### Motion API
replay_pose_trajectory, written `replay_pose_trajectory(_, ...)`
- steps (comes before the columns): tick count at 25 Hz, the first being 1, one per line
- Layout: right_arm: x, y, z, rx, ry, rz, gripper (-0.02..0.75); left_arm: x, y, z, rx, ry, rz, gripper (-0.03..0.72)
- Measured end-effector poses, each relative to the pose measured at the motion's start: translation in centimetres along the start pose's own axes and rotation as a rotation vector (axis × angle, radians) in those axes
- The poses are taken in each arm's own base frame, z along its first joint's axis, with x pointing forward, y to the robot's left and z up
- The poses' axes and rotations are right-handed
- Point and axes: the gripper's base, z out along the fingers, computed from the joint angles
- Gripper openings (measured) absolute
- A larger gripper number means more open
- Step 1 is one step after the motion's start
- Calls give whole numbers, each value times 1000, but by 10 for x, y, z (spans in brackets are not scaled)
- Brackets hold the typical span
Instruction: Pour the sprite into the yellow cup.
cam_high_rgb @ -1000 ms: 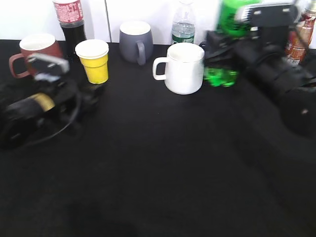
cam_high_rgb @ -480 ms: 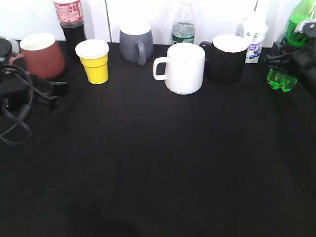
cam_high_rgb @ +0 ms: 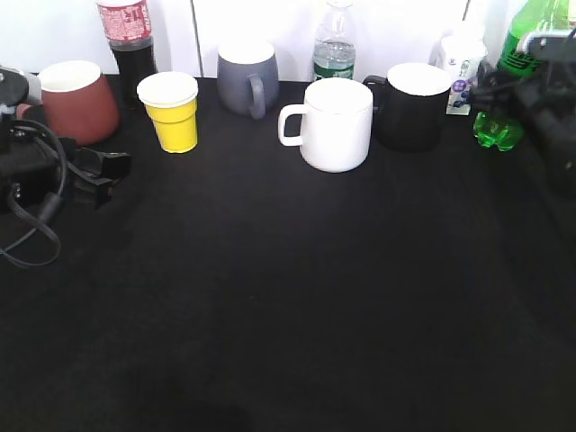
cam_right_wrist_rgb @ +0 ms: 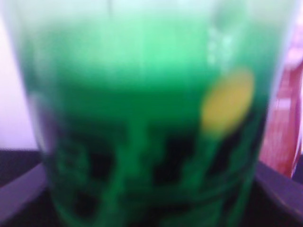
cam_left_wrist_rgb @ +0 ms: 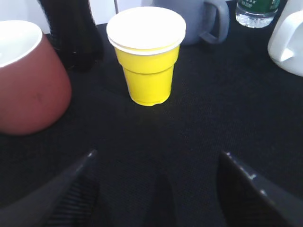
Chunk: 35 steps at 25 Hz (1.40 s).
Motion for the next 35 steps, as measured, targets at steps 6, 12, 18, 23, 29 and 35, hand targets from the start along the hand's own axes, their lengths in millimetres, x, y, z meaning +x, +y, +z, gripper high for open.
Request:
replay_pose_trajectory(6,9,-2,-25,0,86,-6,621,2,0,-1,-6,32,1,579)
replay_pose_trajectory(12,-17,-4,-72,-40,244,-22,599,-1,3,-25,-53,148,-38,579)
replay_pose_trajectory(18,-100,-1,-120,-123,913,-27,594,-13,1,-63,-91,590,-231,579)
replay_pose_trajectory(23,-102,0,-150,-155,1301,-24,593,-11,-11,-99,-40,1073,-305,559)
replay_pose_trajectory(29,-164,-2,-209,-199,1243,19,592,-36,-15,-166,-9,816,-270,512)
replay_pose_trajectory(35,-243,-15,-320,-171,767,69,592,-31,-25,-287,23,266,-222,512)
